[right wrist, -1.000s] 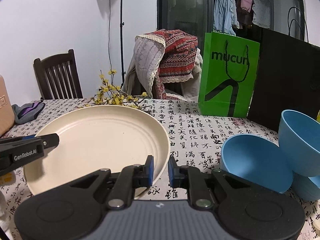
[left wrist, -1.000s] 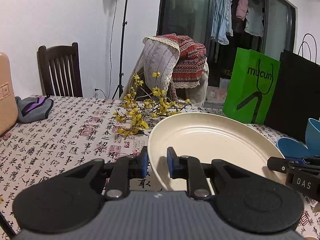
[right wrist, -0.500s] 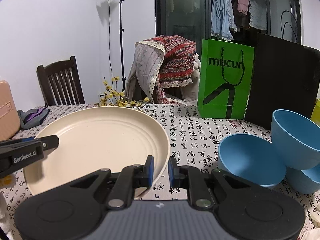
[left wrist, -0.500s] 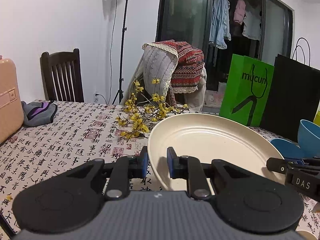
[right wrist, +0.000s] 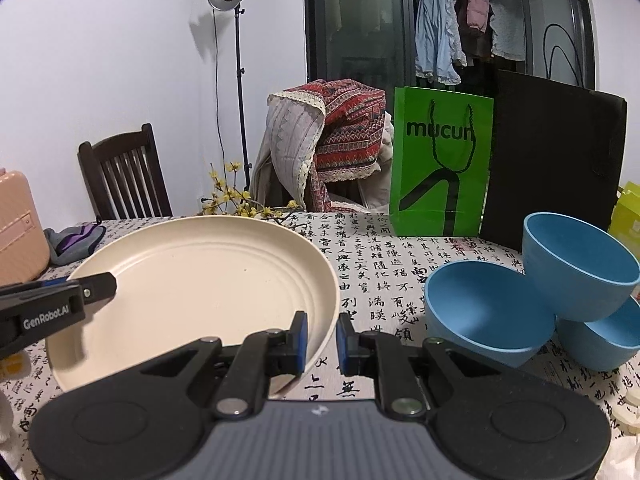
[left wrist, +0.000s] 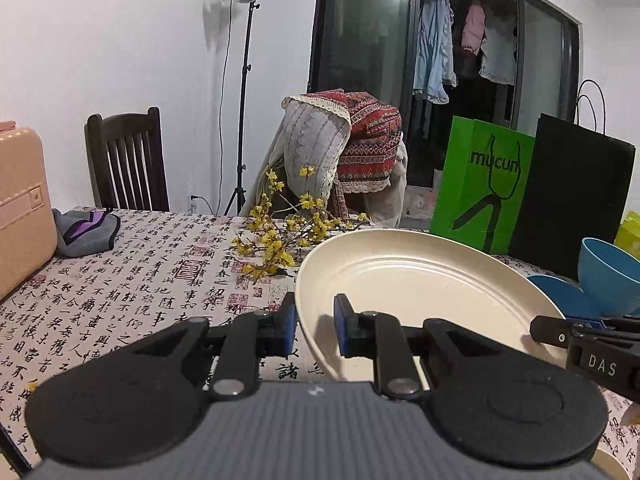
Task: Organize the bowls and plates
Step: 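Carry the held cream plate with both grippers toward the blue bowls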
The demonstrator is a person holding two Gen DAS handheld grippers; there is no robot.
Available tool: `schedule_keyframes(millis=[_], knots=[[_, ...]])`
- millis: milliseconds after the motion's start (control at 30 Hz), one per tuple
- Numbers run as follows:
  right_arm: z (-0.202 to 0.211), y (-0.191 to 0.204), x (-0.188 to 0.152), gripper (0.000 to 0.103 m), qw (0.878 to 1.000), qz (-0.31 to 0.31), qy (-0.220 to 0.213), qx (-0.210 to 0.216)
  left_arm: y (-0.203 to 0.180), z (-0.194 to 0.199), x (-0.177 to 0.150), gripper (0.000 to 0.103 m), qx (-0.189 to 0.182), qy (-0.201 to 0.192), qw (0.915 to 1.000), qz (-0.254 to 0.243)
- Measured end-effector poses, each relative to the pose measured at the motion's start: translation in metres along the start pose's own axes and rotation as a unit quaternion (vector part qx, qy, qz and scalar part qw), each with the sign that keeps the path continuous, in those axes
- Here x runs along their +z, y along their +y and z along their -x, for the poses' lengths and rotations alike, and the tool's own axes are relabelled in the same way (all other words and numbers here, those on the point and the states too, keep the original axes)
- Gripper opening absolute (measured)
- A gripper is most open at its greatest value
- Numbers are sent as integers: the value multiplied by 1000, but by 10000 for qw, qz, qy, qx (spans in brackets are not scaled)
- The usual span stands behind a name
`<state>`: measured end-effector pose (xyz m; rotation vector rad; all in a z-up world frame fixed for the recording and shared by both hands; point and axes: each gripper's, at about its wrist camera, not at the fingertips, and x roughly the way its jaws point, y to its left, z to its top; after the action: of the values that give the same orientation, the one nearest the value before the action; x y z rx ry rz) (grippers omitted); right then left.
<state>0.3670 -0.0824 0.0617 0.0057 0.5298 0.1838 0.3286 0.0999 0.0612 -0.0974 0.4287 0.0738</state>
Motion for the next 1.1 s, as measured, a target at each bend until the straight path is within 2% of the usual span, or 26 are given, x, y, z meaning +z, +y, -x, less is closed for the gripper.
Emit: schedule_keyframes(millis=[1100], knots=[[50,-15,-27,15,9994,-298,-142,75,-12,58,-19,19,-127,-151,9998,-91]])
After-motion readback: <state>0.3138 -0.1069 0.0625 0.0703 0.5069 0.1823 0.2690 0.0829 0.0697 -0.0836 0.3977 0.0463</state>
